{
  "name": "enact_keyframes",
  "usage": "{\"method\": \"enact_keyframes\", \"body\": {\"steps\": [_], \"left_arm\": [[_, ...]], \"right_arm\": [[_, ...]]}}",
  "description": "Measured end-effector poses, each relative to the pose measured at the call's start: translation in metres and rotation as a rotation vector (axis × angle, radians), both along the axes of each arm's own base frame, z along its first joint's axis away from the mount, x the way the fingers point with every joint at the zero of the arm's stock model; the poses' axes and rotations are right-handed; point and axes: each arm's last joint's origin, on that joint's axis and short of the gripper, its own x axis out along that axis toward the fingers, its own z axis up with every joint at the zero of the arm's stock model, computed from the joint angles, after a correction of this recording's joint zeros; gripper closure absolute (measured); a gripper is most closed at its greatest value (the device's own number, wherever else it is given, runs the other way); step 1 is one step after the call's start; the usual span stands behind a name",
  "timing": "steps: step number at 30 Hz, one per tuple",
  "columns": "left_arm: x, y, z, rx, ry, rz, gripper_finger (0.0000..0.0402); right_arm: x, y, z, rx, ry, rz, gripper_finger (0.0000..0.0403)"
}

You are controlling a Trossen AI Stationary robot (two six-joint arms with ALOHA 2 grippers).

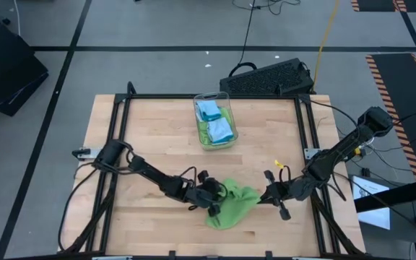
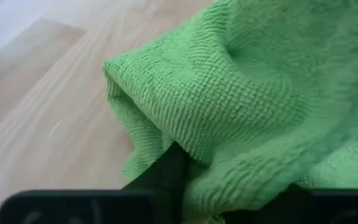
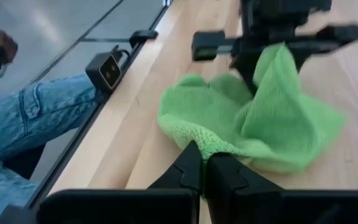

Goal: Fold microfiber towels
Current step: Fold the green towel

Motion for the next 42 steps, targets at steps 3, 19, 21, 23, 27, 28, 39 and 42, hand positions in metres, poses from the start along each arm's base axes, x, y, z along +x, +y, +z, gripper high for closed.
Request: {"method": "enact_keyframes", "body": {"steps": [3,19,21,23,27,28,39,42], "left_arm": [[-0.007,-0.001,0.008,-0.001,0.048,0.008,0.0340],[-0.041,-0.050,0.039,0.052,0.041,-0.054,0.0216],[-0.046,-0.052,0.039,0.071,0.053,-0.030,0.0197],[-0.047,-0.053,0.040,0.059,0.046,-0.008,0.0180],[-0.046,-0.061,0.044,0.026,-0.010,-0.043,0.0158],[-0.047,-0.063,0.046,0.016,-0.018,-0.047,0.0154],[-0.047,-0.056,0.032,-0.178,0.072,0.048,0.0126],[-0.047,-0.056,0.033,-0.197,0.077,0.050,0.0126]], "right_arm": [[-0.001,-0.001,-0.002,-0.001,0.029,-0.010,0.0401],[-0.009,-0.006,-0.013,0.022,0.190,-0.063,0.0401],[-0.009,-0.006,-0.013,0.022,0.188,-0.063,0.0401],[-0.009,-0.006,-0.013,0.021,0.189,-0.062,0.0401],[-0.009,-0.006,-0.013,0.020,0.189,-0.062,0.0401],[-0.009,-0.006,-0.013,0.021,0.188,-0.062,0.0401],[-0.008,-0.006,-0.013,0.032,0.189,-0.069,0.0401],[-0.008,-0.006,-0.013,0.030,0.186,-0.067,0.0401]]}}
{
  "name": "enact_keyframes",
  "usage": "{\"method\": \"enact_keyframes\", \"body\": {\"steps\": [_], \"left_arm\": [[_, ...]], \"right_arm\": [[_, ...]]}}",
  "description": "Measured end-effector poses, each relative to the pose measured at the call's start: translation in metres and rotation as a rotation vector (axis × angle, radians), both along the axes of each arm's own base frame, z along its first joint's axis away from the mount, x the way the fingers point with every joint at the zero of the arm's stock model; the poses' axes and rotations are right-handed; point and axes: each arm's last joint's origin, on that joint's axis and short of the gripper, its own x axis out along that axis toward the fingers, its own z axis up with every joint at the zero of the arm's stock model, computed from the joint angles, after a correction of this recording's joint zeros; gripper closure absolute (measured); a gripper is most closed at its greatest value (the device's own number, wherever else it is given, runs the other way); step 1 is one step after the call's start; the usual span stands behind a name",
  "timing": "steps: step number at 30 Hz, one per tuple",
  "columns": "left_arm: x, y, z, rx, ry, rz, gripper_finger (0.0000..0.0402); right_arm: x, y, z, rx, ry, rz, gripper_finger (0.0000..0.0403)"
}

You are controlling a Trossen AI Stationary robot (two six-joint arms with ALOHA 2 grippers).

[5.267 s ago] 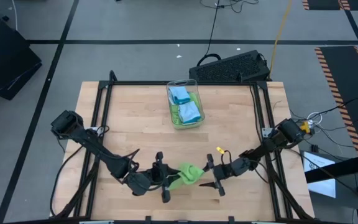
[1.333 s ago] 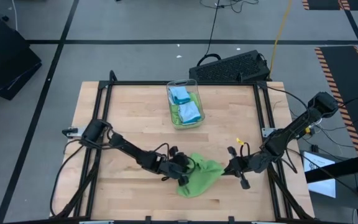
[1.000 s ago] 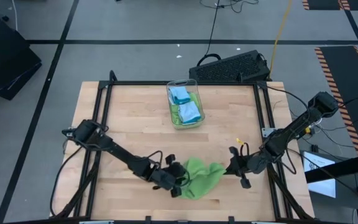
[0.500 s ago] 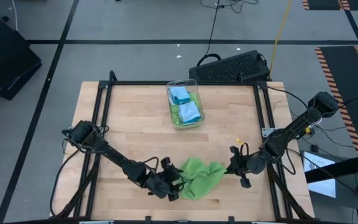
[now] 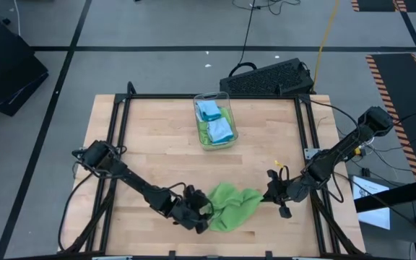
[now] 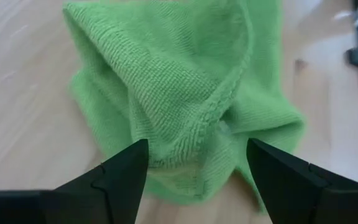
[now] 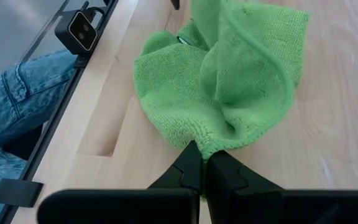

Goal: Fold microfiber towels
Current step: Fold the green towel

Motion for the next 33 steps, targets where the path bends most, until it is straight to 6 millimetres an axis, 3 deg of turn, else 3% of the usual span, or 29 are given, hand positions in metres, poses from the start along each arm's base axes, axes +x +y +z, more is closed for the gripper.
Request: {"method": "enact_keyframes", "body": {"steps": [10,18,33], "left_arm": [[-0.010,0.011,-0.011,-0.025,0.144,0.135,0.0126],[-0.008,0.010,-0.010,-0.037,0.137,0.117,0.0132],[-0.003,0.011,-0.008,-0.095,0.110,0.112,0.0227]], "right_arm": [[0.000,0.000,0.000,-0.008,-0.005,0.006,0.0401],[0.000,0.000,0.000,-0.008,-0.005,0.005,0.0401],[0.000,0.000,0.000,-0.011,-0.006,0.007,0.0401]]}}
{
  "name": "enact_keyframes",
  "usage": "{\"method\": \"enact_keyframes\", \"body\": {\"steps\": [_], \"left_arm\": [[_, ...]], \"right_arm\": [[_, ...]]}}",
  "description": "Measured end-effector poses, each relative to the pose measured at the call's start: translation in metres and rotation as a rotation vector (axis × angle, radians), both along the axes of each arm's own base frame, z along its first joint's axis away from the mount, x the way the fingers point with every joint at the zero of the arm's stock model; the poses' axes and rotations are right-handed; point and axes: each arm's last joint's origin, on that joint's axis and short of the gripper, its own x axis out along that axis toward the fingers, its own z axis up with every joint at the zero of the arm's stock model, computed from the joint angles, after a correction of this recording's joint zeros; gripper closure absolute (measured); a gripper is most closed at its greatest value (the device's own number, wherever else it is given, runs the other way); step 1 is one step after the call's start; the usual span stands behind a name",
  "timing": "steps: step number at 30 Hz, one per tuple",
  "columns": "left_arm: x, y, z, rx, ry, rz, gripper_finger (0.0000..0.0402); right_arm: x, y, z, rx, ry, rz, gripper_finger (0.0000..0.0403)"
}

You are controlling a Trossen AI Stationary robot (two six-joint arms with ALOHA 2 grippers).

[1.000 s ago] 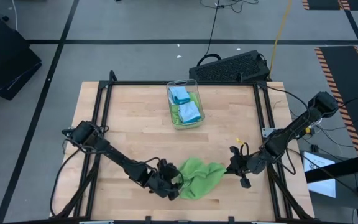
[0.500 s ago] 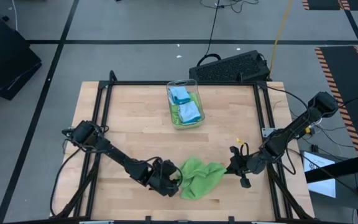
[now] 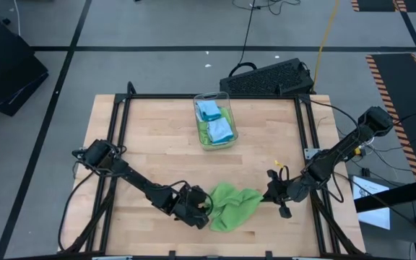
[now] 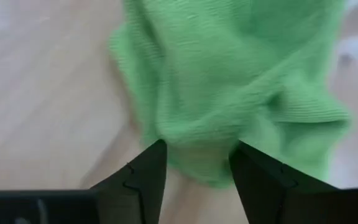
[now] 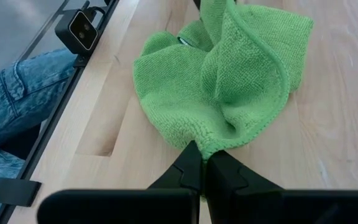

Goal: Fold microfiber towels
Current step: Fold the green towel

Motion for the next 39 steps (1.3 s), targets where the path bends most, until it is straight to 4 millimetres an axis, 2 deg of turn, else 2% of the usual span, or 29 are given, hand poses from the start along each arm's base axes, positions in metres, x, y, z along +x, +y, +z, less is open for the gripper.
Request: {"method": "enact_keyframes", "body": {"steps": [3,11,18,22,31,39], "left_arm": [[0.002,-0.003,0.001,-0.023,-0.024,-0.021,0.0233],[0.009,-0.001,-0.022,-0.043,0.034,-0.055,0.0232],[0.013,0.009,-0.020,-0.035,0.040,-0.082,0.0237],[0.012,0.008,-0.018,-0.036,0.041,-0.091,0.0272],[0.008,-0.002,-0.015,-0.023,0.076,-0.154,0.0389],[0.006,-0.007,-0.006,0.033,0.179,-0.173,0.0387]], "right_arm": [[0.000,0.000,0.000,0.000,0.000,0.000,0.0401],[0.000,0.000,0.001,0.006,-0.007,0.000,0.0401],[0.000,0.000,0.001,0.005,-0.006,0.000,0.0401],[0.000,0.000,0.001,0.003,-0.005,0.001,0.0401],[0.000,0.000,0.000,-0.001,0.001,0.001,0.0401],[-0.001,-0.001,-0.001,-0.009,0.014,0.002,0.0401]]}}
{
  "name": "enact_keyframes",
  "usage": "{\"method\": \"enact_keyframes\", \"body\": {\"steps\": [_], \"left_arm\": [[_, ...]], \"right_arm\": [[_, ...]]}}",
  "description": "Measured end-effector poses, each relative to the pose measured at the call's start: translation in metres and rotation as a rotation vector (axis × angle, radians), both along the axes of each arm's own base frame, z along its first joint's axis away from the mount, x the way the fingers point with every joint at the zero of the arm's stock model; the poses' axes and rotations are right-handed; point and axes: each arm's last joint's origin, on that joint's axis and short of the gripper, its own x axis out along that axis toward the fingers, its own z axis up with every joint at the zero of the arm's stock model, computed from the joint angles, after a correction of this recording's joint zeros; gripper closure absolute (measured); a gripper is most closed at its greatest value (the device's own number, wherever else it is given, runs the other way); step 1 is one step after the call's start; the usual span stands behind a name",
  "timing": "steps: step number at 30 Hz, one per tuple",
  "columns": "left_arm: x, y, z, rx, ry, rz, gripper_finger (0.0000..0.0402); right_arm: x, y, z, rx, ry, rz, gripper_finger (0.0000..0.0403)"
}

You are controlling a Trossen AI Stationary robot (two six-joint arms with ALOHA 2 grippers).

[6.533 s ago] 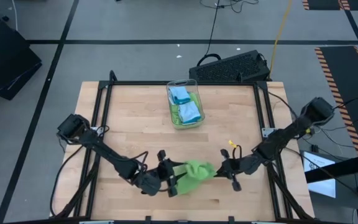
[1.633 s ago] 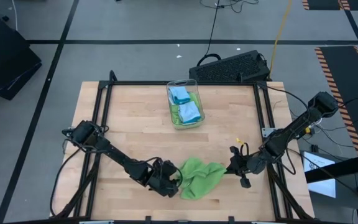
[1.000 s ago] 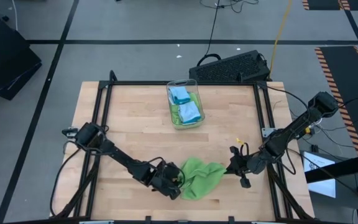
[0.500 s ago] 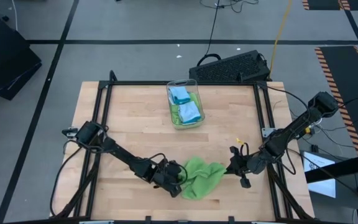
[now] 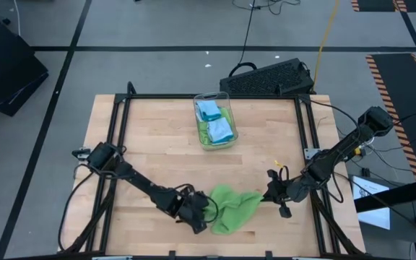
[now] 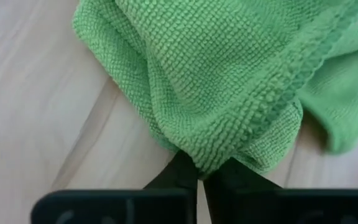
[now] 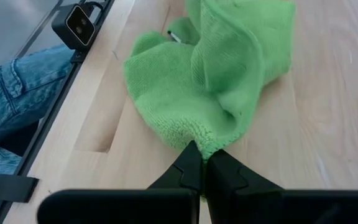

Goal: Fold microfiber towels
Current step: Fold the green towel

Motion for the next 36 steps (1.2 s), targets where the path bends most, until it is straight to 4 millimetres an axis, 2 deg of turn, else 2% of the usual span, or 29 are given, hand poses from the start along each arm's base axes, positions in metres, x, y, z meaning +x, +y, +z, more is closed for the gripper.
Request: {"method": "enact_keyframes", "body": {"steps": [6,10,13,19,25,30,36], "left_arm": [[-0.001,-0.012,0.022,0.064,0.085,-0.015,0.0391],[-0.005,-0.018,0.036,0.180,0.087,0.020,0.0389],[-0.005,-0.021,0.046,0.249,0.063,0.039,0.0396],[-0.002,-0.019,0.050,0.304,0.032,0.055,0.0386],[-0.001,-0.014,0.050,0.317,0.044,0.058,0.0392],[-0.002,-0.013,0.050,0.336,0.049,0.068,0.0392],[-0.004,-0.011,0.049,0.356,0.060,0.096,0.0388]], "right_arm": [[-0.001,0.000,-0.001,0.006,0.010,-0.003,0.0401],[-0.007,-0.002,-0.012,0.031,0.047,-0.005,0.0400],[-0.011,-0.004,-0.020,0.052,0.040,-0.008,0.0385],[-0.016,-0.007,-0.029,0.081,0.067,-0.022,0.0319],[-0.018,-0.004,-0.030,0.141,0.129,0.072,0.0261],[-0.022,0.001,-0.030,0.211,0.191,0.139,0.0249],[-0.030,0.010,-0.030,0.236,0.213,0.145,0.0259]]}}
